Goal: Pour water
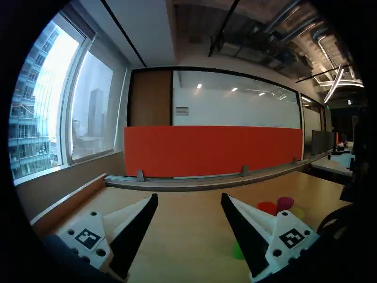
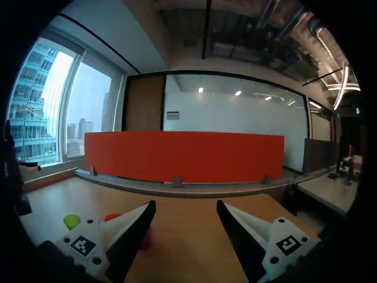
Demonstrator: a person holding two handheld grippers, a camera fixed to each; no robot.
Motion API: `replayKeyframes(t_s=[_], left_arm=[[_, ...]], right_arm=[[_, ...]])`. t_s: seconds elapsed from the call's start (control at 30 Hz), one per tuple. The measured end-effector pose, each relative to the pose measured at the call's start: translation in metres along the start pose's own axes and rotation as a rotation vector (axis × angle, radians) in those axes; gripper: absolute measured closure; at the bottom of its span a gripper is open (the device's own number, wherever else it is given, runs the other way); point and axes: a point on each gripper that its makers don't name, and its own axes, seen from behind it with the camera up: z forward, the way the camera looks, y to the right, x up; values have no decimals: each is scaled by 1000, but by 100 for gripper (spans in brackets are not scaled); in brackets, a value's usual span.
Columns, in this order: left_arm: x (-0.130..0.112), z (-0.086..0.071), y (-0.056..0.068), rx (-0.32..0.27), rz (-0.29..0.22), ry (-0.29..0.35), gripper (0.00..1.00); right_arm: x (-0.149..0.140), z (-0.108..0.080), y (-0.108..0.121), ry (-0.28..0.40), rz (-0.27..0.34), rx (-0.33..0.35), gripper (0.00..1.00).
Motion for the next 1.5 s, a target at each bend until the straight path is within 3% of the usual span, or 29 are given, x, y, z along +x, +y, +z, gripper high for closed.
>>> replayKeyframes(t_s=[0.3,0.5,0.9,1.1,1.5], left_arm=[[51,4,1,-30,-4,11,1],[79,9,-2,-43,23,10,1],[108,13,8,-121,9,18,1],[110,12,20,-182,3,2,1],[125,-1,57,-354,-25,24,1]], right_arm=[[43,6,1,3,35,21,0],[69,9,1,0,38,28,0],[90,4,-8,10,33,82,0],[97,-1,-25,11,25,176,0],[109,-25,-84,28,5,455,0]])
